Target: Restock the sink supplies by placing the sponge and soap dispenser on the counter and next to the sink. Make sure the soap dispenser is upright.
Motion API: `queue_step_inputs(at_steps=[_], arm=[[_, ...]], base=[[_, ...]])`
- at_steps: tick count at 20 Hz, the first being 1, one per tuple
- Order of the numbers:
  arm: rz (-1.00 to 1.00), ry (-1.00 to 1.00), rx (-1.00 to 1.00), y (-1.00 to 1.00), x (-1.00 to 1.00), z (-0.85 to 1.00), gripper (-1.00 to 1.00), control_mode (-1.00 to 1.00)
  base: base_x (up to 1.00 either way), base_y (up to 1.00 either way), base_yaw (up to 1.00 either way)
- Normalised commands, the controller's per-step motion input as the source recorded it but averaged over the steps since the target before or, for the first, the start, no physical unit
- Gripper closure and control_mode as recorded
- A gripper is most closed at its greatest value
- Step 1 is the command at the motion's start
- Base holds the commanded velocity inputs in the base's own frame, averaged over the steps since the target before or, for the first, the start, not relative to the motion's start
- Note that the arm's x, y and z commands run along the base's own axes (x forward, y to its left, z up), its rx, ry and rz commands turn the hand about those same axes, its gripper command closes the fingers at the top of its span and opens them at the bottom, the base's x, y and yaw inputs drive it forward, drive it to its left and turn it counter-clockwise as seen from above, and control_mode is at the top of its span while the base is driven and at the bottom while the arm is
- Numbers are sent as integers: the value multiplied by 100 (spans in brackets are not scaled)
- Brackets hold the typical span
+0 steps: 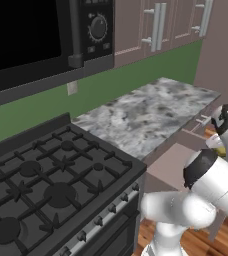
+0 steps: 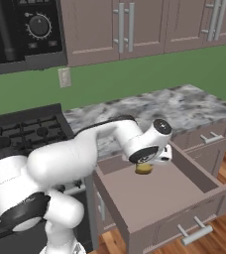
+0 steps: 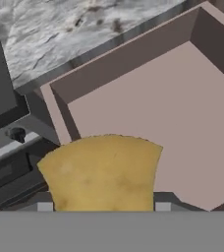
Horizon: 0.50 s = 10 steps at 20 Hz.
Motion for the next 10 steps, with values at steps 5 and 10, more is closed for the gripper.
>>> queue_step_inputs(at_steps=[5, 10], arm=[[-14, 2, 0, 60, -71, 73, 100, -100], [-8, 24, 0, 64, -13, 4, 100, -100]], base=[[0, 0, 0], [0, 0, 0]])
